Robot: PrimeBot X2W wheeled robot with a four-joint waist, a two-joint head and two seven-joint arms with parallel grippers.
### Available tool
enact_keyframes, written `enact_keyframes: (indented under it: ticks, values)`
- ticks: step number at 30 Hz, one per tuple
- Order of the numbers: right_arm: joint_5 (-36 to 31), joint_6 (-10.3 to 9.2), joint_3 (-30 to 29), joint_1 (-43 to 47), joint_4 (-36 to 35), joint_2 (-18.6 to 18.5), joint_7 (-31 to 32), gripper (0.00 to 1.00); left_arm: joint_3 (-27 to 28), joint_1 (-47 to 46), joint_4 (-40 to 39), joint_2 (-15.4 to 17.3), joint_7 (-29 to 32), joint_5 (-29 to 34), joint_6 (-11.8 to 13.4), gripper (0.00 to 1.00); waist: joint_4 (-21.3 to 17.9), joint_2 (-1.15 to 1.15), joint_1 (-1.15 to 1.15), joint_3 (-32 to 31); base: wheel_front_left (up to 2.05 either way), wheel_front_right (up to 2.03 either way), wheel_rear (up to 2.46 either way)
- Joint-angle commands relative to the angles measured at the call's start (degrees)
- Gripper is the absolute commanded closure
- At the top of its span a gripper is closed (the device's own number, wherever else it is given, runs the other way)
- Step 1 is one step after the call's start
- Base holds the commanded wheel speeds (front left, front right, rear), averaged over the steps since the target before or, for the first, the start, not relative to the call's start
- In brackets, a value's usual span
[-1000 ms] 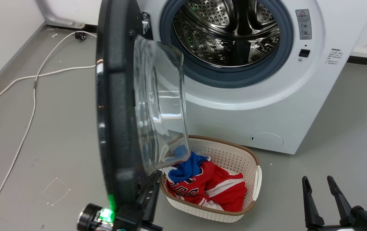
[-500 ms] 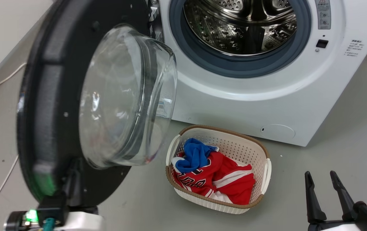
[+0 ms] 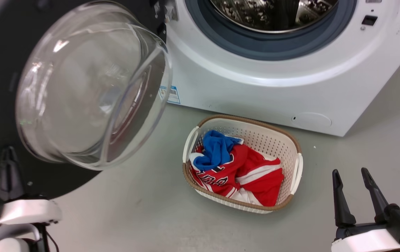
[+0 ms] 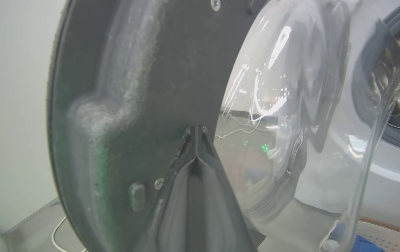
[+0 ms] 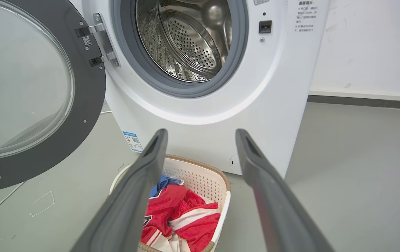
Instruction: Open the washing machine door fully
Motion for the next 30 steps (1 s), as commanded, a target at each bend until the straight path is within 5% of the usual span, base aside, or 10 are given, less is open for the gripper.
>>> enact_keyframes:
  ticks: [1, 15, 30]
  values:
    - [-0.27, -0.01, -0.05, -0.82, -0.20, 0.13, -0.12, 0.00, 0.80, -0.78, 0.34, -0.07, -0.13, -0.36, -0.14, 1.00, -0.36, 0.00, -0.01, 0.76, 0.00, 0.00, 0.00]
    - [-1.95, -0.01, 0.16, -3.49, -0.39, 0.13, -0.12, 0.00, 13.76, -9.65, 9.66, 2.28, -0.11, -0.39, -4.69, 1.00, -2.65, 0.00, -0.01, 4.87, 0.00, 0.00, 0.00]
    - [-1.47, -0.01, 0.01, -3.03, -0.31, 0.13, -0.12, 0.00, 20.51, -12.58, 15.90, 3.79, -0.10, 2.58, -7.25, 1.00, -4.64, 0.00, -0.01, 4.55, 0.00, 0.00, 0.00]
